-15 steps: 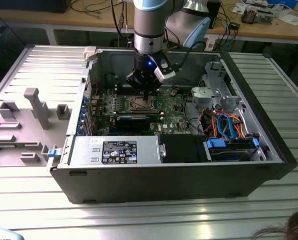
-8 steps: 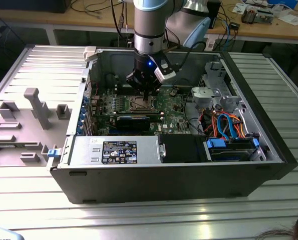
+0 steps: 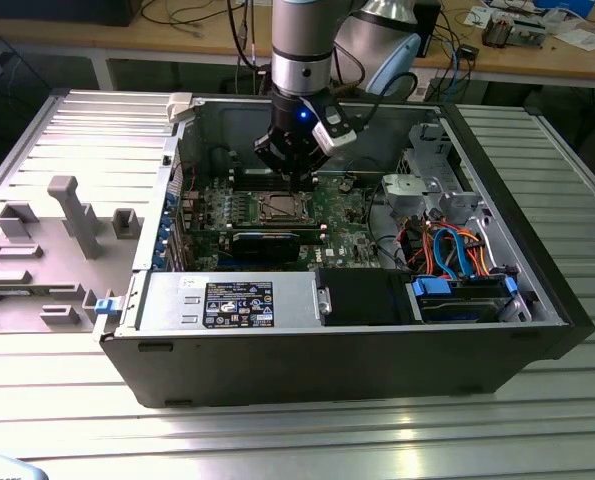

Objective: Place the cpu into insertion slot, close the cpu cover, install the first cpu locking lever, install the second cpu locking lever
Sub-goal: 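Install the first cpu locking lever, then install the second cpu locking lever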

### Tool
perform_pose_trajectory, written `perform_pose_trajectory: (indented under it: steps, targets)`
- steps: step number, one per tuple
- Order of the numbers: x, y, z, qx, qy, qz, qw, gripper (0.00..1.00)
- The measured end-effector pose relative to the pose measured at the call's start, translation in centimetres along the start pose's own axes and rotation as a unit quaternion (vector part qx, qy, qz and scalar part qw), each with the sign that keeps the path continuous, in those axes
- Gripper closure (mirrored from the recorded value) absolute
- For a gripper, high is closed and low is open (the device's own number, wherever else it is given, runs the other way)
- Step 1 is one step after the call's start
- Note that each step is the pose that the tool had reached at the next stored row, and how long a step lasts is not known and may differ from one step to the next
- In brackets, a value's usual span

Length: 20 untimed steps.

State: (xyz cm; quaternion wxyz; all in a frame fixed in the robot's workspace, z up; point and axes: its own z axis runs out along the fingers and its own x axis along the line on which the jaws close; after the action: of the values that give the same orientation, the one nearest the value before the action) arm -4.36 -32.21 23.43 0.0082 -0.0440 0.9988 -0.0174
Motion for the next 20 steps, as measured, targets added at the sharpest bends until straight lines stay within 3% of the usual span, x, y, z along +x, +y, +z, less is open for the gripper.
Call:
perform_pose_trajectory:
  steps: [15,20]
  targets:
    - [0.00,-0.04,-0.28,0.0001,0.0001,0.000,1.00000,0.89]
    - [0.04,-0.53,-0.26,0.0000,0.0000,0.000,1.00000,0.89]
